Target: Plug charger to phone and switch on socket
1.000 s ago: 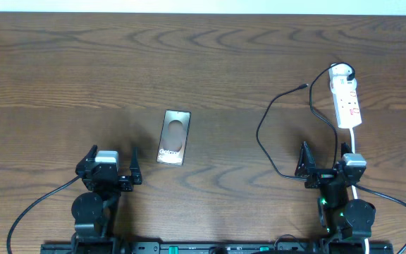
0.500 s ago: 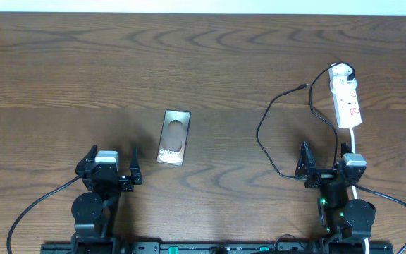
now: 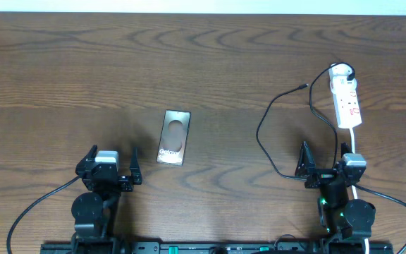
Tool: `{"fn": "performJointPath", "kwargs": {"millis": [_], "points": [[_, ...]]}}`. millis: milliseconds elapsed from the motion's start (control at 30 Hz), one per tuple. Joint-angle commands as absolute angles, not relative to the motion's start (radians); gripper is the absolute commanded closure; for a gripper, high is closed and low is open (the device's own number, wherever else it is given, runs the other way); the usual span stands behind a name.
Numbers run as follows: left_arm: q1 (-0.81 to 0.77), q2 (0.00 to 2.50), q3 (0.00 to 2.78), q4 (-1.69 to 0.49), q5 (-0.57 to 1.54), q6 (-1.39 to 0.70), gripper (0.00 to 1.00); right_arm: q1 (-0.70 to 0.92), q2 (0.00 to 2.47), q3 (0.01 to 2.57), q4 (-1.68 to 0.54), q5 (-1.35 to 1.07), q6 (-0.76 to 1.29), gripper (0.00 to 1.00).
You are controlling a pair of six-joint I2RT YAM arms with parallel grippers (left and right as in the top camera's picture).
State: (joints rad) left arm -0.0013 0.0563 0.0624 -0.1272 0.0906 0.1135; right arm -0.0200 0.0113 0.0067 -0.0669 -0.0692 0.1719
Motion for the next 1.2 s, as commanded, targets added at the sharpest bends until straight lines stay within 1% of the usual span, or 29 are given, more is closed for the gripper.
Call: {"fn": "performJointPath", "kwargs": {"millis": [0, 433, 700, 900, 1167], "points": [[-0.003, 0.057, 0.04, -0.143, 0.089, 0.134, 0.06, -0.019, 0.006, 0.006, -0.072, -0.054, 0.16, 0.01], [-0.003, 0.057, 0.041, -0.14, 0.089, 0.127, 0.06, -0.019, 0.006, 0.006, -0.072, -0.054, 0.16, 0.01], [-0.003, 0.057, 0.045, -0.04, 0.093, -0.03, 0.06, -0.019, 0.006, 0.006, -0.072, -0.054, 0.16, 0.01], [-0.003, 0.058, 0.082, -0.037, 0.178, -0.043, 0.05, -0.019, 0.006, 0.006, -0.072, -0.054, 0.16, 0.01], [-0.004, 0.094, 0.194, -0.048, 0.221, -0.07, 0.06, -0.019, 0.006, 0.006, -0.072, -0.054, 0.16, 0.01]]}}
